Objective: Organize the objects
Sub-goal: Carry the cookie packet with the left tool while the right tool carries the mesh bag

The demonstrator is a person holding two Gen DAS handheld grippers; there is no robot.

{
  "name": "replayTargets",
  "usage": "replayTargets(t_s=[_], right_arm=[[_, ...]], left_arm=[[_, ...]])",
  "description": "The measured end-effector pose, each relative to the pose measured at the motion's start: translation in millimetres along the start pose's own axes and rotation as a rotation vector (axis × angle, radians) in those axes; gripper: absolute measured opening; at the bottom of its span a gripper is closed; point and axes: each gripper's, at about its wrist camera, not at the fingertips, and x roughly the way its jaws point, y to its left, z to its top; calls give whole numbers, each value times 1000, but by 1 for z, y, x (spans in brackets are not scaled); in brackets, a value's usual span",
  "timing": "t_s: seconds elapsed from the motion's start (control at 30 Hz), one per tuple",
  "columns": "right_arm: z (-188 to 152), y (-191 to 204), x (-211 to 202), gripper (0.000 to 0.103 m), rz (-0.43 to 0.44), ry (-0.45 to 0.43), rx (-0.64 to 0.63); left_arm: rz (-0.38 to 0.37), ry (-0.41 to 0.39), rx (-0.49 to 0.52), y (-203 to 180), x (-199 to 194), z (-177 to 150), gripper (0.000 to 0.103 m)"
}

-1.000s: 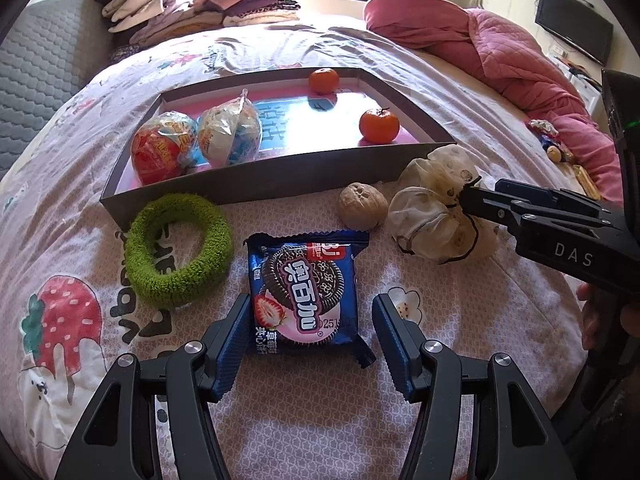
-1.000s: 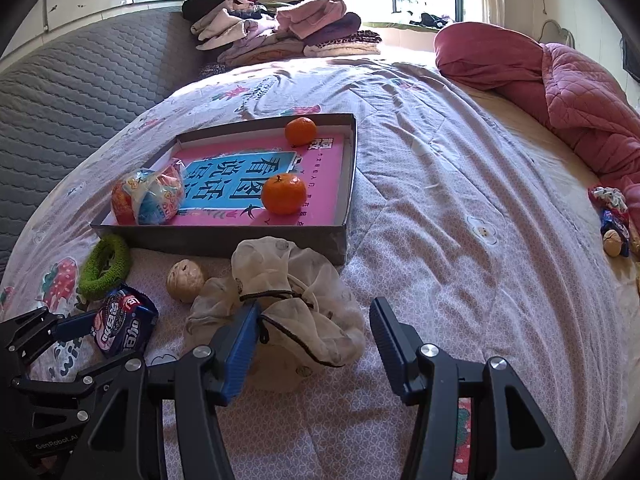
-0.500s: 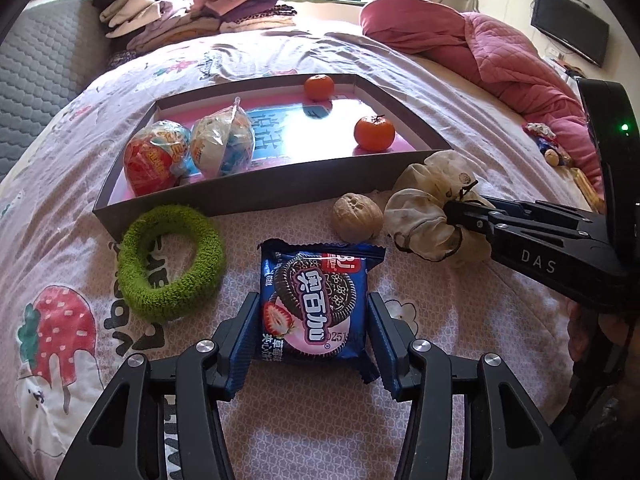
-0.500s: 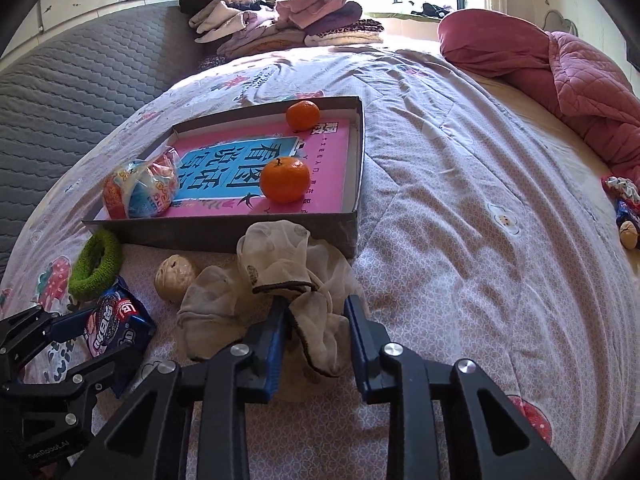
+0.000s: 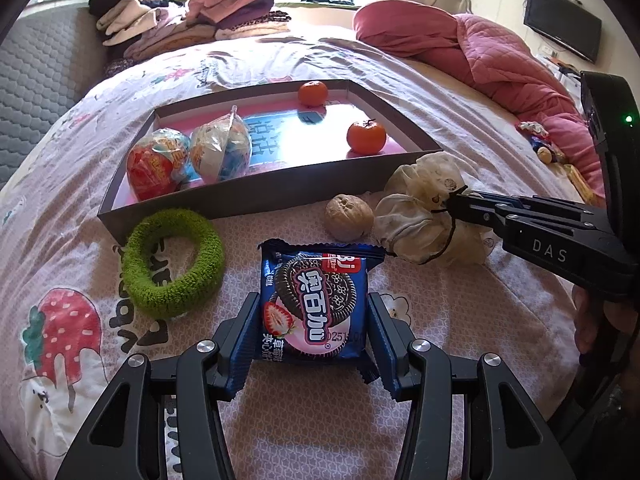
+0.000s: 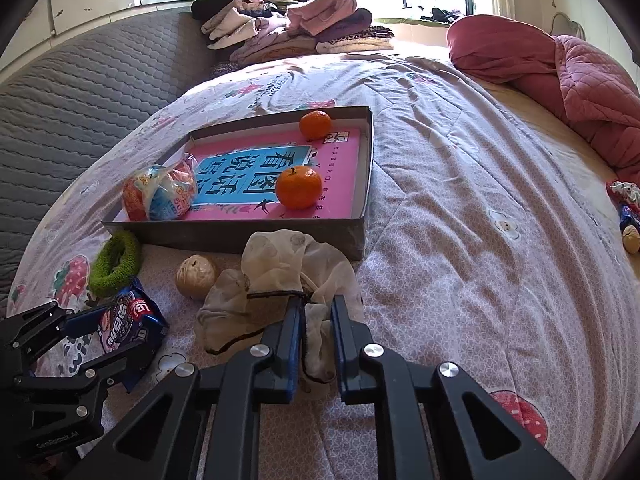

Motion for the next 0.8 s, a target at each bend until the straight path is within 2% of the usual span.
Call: replayTargets(t_s=[0.27,0.43,0.8], right_arm=[[2,0,-8,13,23,-24,2],[4,2,-15,11,11,-56,-15],[11,11,-36,10,55,-148,-42]], left_arm=[[-10,-13,2,0,-7,0,53],[-15,-23,-3,0,-11,1,53],[-30,-62,-10,1,-24,6,53]])
